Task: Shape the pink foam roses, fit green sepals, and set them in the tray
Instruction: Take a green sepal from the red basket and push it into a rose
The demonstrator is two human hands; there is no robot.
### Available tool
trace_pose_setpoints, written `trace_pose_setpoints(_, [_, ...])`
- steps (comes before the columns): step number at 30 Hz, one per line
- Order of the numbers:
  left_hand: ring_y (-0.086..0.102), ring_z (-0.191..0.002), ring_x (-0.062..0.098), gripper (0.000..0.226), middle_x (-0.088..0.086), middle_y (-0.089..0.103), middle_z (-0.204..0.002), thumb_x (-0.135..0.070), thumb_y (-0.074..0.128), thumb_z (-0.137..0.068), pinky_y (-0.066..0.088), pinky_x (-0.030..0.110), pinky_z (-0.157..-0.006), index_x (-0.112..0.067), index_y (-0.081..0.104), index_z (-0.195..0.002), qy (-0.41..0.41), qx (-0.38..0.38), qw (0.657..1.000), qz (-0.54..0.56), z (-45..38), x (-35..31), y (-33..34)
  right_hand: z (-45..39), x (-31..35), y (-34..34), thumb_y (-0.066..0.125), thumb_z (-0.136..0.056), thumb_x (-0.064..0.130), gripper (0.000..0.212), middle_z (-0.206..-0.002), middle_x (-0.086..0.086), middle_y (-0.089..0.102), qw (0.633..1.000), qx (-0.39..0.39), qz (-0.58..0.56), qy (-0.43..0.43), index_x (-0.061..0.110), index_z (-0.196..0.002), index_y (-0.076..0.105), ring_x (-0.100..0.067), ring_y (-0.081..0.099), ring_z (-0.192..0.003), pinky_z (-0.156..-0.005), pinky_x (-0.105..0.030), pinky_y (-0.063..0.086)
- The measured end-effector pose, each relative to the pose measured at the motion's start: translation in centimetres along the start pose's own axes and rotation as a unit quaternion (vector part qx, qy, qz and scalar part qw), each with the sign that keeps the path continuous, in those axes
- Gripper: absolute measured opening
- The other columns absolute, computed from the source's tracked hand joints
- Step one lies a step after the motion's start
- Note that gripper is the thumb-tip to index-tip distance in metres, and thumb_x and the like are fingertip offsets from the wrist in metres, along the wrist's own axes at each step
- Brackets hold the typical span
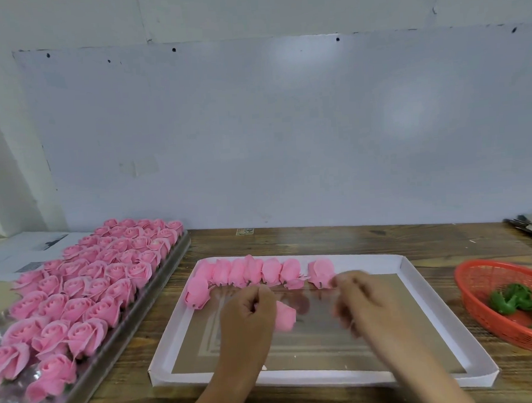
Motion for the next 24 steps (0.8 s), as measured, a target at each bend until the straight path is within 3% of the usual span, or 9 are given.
trace_pose_setpoints(2, [0.031,-0.046,0.005,0.054,-0.012,0.03,-0.045,-0.009,0.052,-0.094,0.028,0.013,-0.046,-0.026,0.036,-0.045,-0.019,-0.002,1.0,0.019,-0.1,-0.1,-0.2,-1.1,0.4,-3.1,0.051,-0.097,0.014,0.018,-0.062,0.002,0.067,0.998,-0.059,0.02,0.007,0.017,-0.088,0.067,-0.009,0.057,-0.056,-0.055,-0.026,0.045])
trace_pose_setpoints(4, [0.032,-0.045,0.005,0.054,-0.012,0.03,-0.044,-0.01,0.052,-0.093,0.028,0.013,-0.044,-0.026,0.037,-0.043,-0.027,-0.007,0.999,0.028,-0.2,-0.1,-0.2,-2.4,0.0,-6.7,0.054,-0.094,0.01,0.017,-0.076,0.002,0.07,0.985,-0.132,0.113,-0.01,0.019,-0.09,0.067,-0.019,0.062,-0.073,-0.068,-0.035,0.048])
trace_pose_setpoints(9, [0.029,-0.046,0.006,0.056,-0.012,0.027,-0.045,-0.007,0.051,-0.094,0.026,0.014,-0.044,-0.025,0.034,-0.044,-0.03,-0.009,0.999,0.035,-0.2,0.0,-0.2,-5.5,-3.7,-15.9,0.059,-0.083,0.014,0.023,-0.097,-0.009,0.071,0.895,-0.228,0.383,0.028,0.018,-0.103,0.068,-0.031,0.065,-0.092,-0.079,-0.038,0.048])
trace_pose_setpoints(12, [0.028,-0.047,0.006,0.056,-0.012,0.027,-0.046,-0.004,0.052,-0.094,0.024,0.014,-0.045,-0.024,0.033,-0.046,-0.025,-0.009,0.999,0.036,-0.2,0.0,-0.1,-8.0,-6.6,-20.1,0.065,-0.085,0.026,0.03,-0.105,-0.016,0.069,0.849,-0.161,0.474,0.17,0.013,-0.112,0.067,-0.033,0.063,-0.094,-0.079,-0.04,0.052])
trace_pose_setpoints(14, [0.029,-0.047,0.005,0.056,-0.012,0.027,-0.046,-0.004,0.052,-0.094,0.025,0.014,-0.046,-0.025,0.034,-0.045,-0.027,-0.009,0.999,0.04,-0.2,0.0,-0.1,-9.1,-9.2,-21.7,0.065,-0.089,0.022,0.038,-0.117,-0.018,0.067,0.834,-0.08,0.495,0.23,0.006,-0.123,0.063,-0.034,0.062,-0.104,-0.09,-0.041,0.051])
trace_pose_setpoints(16, [0.031,-0.048,0.006,0.056,-0.012,0.029,-0.046,-0.005,0.052,-0.094,0.027,0.015,-0.047,-0.025,0.035,-0.045,-0.031,-0.011,0.999,0.042,-0.2,0.0,-0.1,-9.7,-11.0,-22.5,0.066,-0.088,0.016,0.045,-0.125,-0.02,0.064,0.823,-0.031,0.517,0.235,0.004,-0.13,0.058,-0.034,0.06,-0.112,-0.098,-0.04,0.048])
trace_pose_setpoints(18, [0.031,-0.048,0.006,0.056,-0.012,0.03,-0.046,-0.006,0.051,-0.094,0.029,0.016,-0.048,-0.025,0.036,-0.044,-0.032,-0.01,0.999,0.043,-0.2,0.0,-0.1,-10.1,-11.7,-22.6,0.069,-0.086,0.017,0.042,-0.119,-0.018,0.066,0.819,-0.015,0.53,0.22,0.007,-0.126,0.061,-0.032,0.061,-0.108,-0.095,-0.039,0.048])
trace_pose_setpoints(22, [0.03,-0.049,0.006,0.054,-0.012,0.029,-0.047,-0.008,0.051,-0.095,0.029,0.015,-0.048,-0.024,0.033,-0.046,-0.038,-0.011,0.999,0.036,-0.2,0.0,-0.1,-11.2,-12.9,-23.1,0.067,-0.086,0.024,0.033,-0.112,-0.012,0.07,0.815,-0.032,0.549,0.184,0.012,-0.117,0.066,-0.028,0.064,-0.1,-0.09,-0.036,0.051])
trace_pose_setpoints(24, [0.031,-0.049,0.005,0.055,-0.012,0.03,-0.047,-0.009,0.051,-0.095,0.029,0.014,-0.048,-0.025,0.034,-0.046,-0.043,-0.011,0.998,0.037,-0.2,0.0,-0.2,-11.7,-13.5,-23.4,0.064,-0.089,0.027,0.019,-0.095,-0.008,0.073,0.818,-0.064,0.547,0.167,0.014,-0.101,0.071,-0.024,0.065,-0.085,-0.078,-0.034,0.052])
Point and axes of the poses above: each hand's wrist, its own z-axis away from the middle knuckle, its own y-axis out of the palm, x = y × z, the point moved 1 cm from there along -z, towards the middle knuckle
